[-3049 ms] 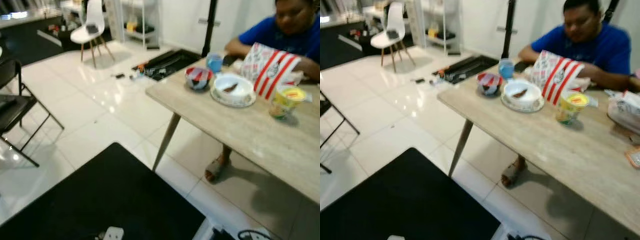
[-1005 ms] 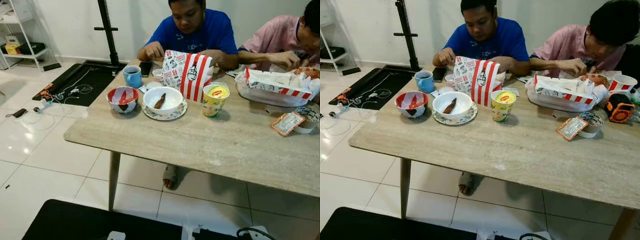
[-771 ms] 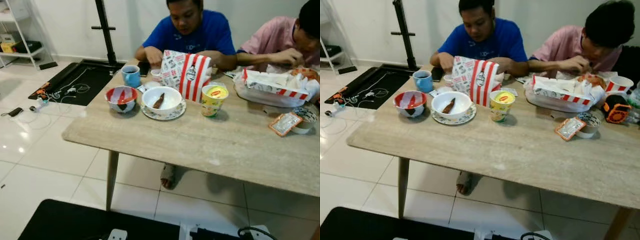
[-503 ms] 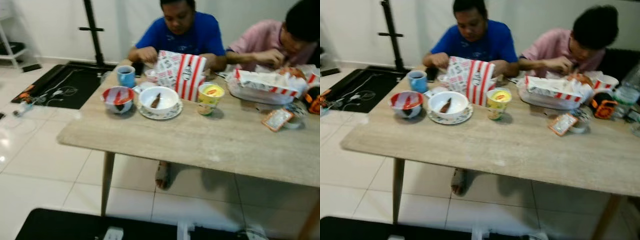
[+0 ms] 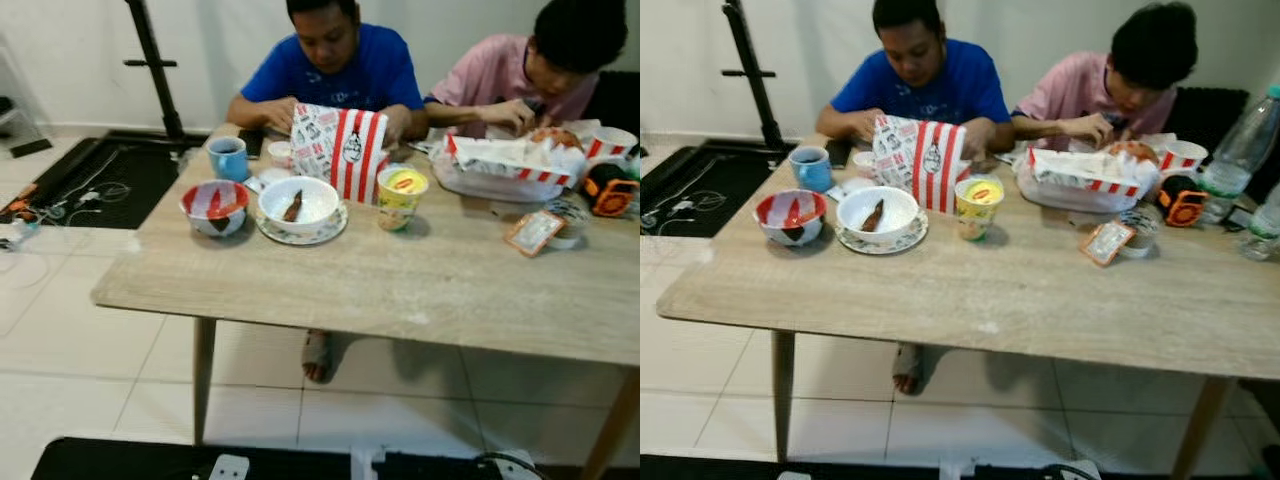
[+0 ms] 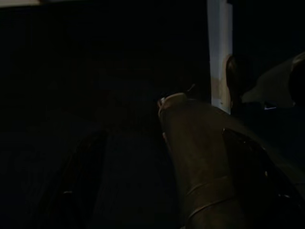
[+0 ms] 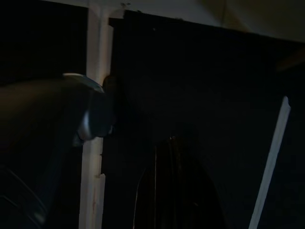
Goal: Restocking fridge
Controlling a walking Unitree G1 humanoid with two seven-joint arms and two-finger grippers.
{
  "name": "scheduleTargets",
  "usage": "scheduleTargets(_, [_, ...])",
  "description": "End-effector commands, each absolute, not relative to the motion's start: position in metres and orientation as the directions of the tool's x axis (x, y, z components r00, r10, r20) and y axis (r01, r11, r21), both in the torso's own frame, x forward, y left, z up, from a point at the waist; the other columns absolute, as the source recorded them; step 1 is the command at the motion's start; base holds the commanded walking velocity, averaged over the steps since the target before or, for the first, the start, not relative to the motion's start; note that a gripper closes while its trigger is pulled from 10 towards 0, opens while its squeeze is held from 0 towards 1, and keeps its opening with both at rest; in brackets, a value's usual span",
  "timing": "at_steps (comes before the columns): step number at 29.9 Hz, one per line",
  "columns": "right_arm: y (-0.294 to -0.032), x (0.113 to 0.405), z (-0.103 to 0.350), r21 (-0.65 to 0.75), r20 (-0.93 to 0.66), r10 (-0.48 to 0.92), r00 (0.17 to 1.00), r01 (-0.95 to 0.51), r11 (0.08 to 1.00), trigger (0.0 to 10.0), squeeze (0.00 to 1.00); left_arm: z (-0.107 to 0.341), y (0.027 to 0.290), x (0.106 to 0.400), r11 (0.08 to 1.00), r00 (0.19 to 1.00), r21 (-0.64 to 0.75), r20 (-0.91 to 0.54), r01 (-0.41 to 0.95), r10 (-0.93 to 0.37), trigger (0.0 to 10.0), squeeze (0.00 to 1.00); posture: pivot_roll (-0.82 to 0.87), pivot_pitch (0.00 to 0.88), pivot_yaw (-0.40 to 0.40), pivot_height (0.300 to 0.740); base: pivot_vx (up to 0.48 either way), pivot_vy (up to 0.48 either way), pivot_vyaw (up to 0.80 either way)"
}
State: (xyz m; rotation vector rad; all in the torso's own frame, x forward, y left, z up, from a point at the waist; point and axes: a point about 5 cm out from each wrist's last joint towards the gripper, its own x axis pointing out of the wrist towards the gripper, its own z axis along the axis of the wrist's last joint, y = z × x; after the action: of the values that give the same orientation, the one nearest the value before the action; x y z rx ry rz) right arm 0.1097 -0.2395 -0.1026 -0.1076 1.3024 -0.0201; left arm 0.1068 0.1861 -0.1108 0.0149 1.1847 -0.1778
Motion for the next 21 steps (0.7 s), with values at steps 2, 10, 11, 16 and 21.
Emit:
scheduleTargets(2, [-0.2424, 0.1157, -0.1002, -0.102, -0.953, -0.084, 0.291, -0.049, 0.994, 10.0, 0.00, -0.1133, 0.1874, 0.0973, 0.985, 0.326, -0.088, -0.936, 0.148, -0.132, 10.0, 0.00, -0.01, 0.000, 0.008, 0.740, 0.000, -0.429, 0.00])
scheduleTargets(10, [-0.2414, 0.1162, -0.1003, -0.100, -0.953, -0.082, 0.291, -0.048, 0.994, 10.0, 0.00, -0.1135, 0.1878, 0.0965, 0.985, 0.323, -0.088, -0.937, 0.147, -0.132, 10.0, 0.00, -0.02, 0.000, 0.012, 0.740, 0.000, -0.430, 0.00])
scheduleTargets(11, [-0.2412, 0.1161, -0.1003, -0.100, -0.953, -0.082, 0.291, -0.049, 0.994, 10.0, 0.00, -0.1135, 0.1878, 0.0964, 0.985, 0.323, -0.088, -0.937, 0.146, -0.132, 10.0, 0.00, -0.02, 0.000, 0.012, 0.740, 0.000, -0.431, 0.00])
scheduleTargets(16, [-0.2410, 0.1157, -0.1005, -0.100, -0.954, -0.082, 0.289, -0.049, 0.994, 10.0, 0.00, -0.1138, 0.1873, 0.0955, 0.986, 0.322, -0.089, -0.938, 0.144, -0.131, 10.0, 0.00, -0.02, 0.000, 0.012, 0.740, 0.000, -0.431, 0.00])
scheduleTargets(21, [-0.2410, 0.1157, -0.1006, -0.100, -0.954, -0.082, 0.289, -0.050, 0.994, 10.0, 0.00, -0.1141, 0.1871, 0.0945, 0.986, 0.321, -0.085, -0.939, 0.141, -0.127, 10.0, 0.00, -0.02, 0.000, 0.012, 0.740, 0.000, -0.376, 0.00])
